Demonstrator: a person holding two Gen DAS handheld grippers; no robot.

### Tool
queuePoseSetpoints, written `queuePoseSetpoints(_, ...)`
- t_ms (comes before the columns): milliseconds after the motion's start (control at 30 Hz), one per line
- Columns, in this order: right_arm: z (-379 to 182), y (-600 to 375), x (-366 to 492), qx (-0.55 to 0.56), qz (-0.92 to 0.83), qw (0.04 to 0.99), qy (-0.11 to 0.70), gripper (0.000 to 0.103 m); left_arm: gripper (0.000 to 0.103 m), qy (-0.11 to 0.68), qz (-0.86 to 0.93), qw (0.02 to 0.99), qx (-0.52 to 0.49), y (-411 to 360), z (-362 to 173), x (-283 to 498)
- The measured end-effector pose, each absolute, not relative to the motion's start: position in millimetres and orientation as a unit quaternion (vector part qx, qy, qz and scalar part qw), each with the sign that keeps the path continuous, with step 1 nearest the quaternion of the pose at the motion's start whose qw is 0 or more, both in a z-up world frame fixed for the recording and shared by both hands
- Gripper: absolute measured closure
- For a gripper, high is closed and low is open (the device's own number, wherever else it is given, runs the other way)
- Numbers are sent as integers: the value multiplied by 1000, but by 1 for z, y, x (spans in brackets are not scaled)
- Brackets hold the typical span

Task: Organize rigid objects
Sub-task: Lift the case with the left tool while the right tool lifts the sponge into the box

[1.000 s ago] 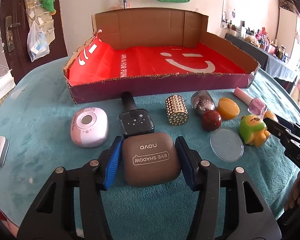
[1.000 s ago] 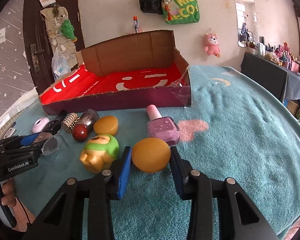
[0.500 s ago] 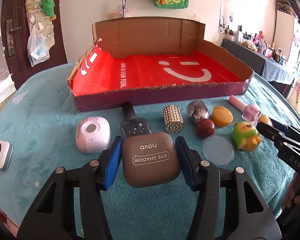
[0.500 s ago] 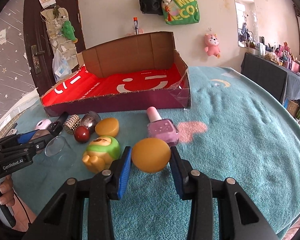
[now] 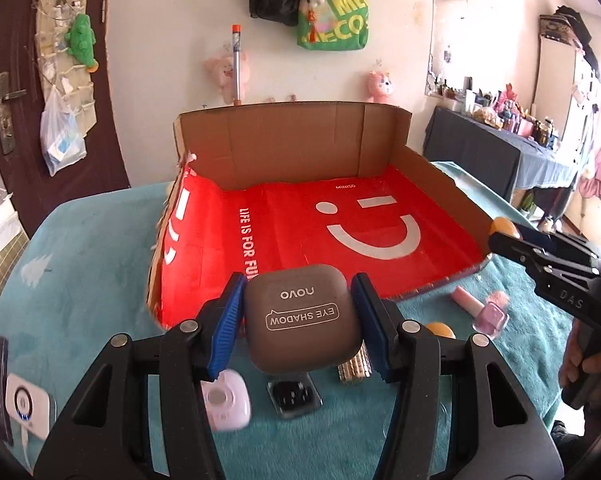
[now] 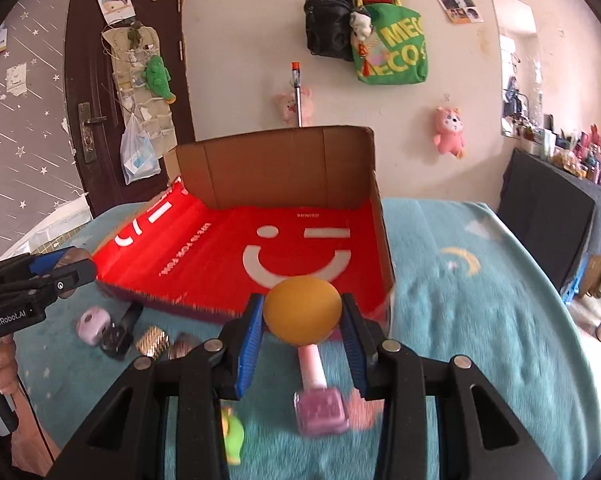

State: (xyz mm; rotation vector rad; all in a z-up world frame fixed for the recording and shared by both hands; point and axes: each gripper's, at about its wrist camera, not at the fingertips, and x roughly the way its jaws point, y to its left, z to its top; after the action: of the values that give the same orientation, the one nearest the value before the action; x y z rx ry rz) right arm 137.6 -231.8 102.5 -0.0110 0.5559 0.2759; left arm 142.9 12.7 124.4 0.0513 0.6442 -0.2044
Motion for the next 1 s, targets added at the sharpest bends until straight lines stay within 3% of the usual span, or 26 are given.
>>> queuePoseSetpoints(333,93,-196,211,-96,148,920,350,63,51,397,-90,911,72,7,96,218)
queuePoseSetpoints(1000,53,-182,261,-165,128,865,455,64,51,468,-72,876,89,16,55,259)
